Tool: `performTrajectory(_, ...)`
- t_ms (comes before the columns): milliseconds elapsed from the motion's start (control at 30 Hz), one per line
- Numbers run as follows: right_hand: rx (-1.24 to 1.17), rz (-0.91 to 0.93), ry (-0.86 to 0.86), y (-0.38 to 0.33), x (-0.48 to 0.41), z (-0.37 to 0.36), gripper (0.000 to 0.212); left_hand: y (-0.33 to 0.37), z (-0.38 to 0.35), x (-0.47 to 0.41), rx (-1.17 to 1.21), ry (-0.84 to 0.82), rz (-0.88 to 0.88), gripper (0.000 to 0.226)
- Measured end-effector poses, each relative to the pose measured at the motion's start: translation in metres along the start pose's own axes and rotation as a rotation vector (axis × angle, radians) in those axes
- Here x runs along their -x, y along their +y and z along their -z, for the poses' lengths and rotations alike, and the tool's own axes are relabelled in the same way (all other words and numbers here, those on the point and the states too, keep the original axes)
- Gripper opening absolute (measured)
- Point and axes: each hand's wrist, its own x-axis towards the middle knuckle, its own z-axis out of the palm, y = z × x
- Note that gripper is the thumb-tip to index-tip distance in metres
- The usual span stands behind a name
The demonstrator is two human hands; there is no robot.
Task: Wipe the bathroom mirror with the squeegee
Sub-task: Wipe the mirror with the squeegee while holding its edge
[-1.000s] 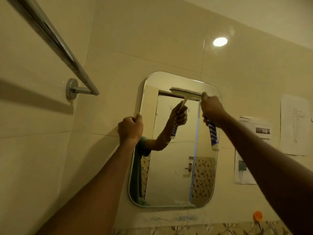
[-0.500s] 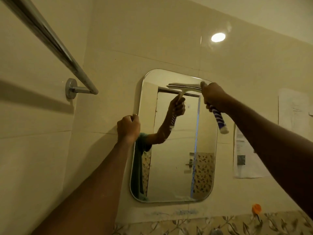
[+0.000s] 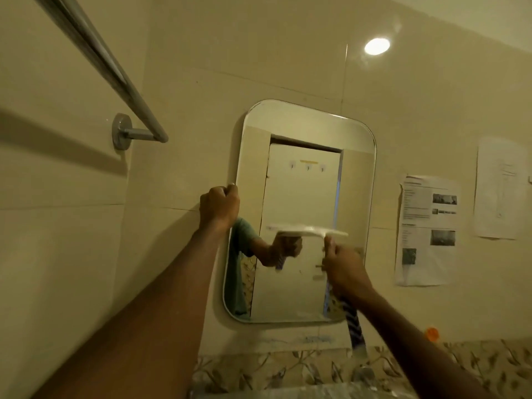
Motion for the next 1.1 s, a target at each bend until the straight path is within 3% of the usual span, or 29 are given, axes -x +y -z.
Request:
performTrajectory(233,-0.153,0.05,0.136,-0.058,-0.082,0.043,0.049,-0.017,-0.005,0.009,-0.036,-0.001,-0.05,0.04)
performTrajectory(567,-0.072,-0.112,0.005,0.064,0.055,-0.061,0.068,-0.032,-0.009,0.014,-0.069,0.007,-0.083,0.04)
performTrajectory(867,-0.143,0.087,0.161,-0.004,-0.026,-0.003,0.055,-0.054,-0.014,0.027,-0.086,0.025,-0.109,0.038)
performTrajectory(1100,-0.05,-0.033,0.063,0.071,0.056,-0.074,0.063,-0.056,-0.015,0.03,-0.089,0.056,-0.132,0.036)
